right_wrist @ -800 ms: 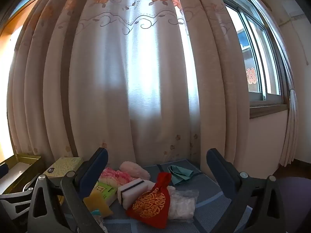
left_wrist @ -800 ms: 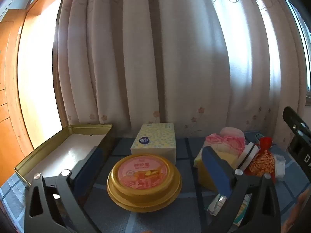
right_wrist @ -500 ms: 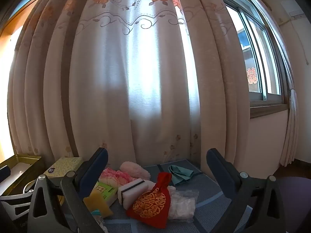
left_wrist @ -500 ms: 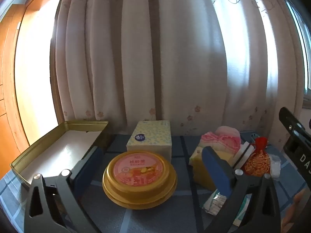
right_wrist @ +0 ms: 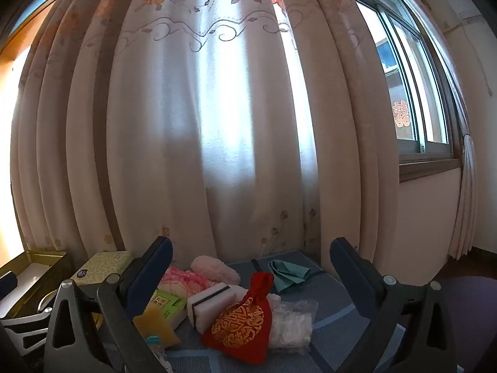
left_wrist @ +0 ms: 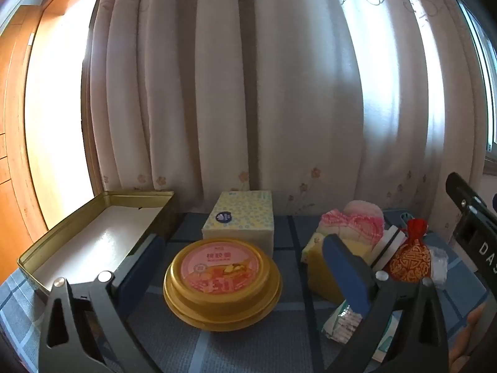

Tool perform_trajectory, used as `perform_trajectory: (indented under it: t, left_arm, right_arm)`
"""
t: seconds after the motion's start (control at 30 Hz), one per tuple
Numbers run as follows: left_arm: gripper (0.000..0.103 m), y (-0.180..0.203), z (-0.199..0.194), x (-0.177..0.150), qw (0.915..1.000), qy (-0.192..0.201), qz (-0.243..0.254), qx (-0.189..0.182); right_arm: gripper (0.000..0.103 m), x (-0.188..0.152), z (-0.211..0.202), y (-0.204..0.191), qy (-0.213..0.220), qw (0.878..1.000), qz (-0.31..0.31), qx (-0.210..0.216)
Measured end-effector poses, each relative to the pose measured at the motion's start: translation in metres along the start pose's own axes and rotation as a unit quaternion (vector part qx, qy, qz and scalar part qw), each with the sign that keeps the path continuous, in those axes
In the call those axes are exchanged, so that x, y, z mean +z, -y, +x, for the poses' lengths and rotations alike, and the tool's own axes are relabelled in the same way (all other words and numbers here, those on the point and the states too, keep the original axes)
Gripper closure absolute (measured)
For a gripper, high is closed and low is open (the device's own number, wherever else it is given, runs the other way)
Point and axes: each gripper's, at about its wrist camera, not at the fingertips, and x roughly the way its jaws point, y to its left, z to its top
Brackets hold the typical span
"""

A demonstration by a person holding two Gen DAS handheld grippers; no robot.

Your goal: Organize soft objects

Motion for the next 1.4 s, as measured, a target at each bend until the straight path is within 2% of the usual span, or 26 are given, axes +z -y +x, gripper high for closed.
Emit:
perform_trajectory:
  t: [1.4]
  left_arm:
    - [0.000, -0.0008, -0.0034, -0.0023, 0.9999, -0.009, 0.000, -0.004]
  right_arm:
    - [0.001, -0.0003, 0.0001, 0.0066, 0.000, 1.000, 0.019, -0.003]
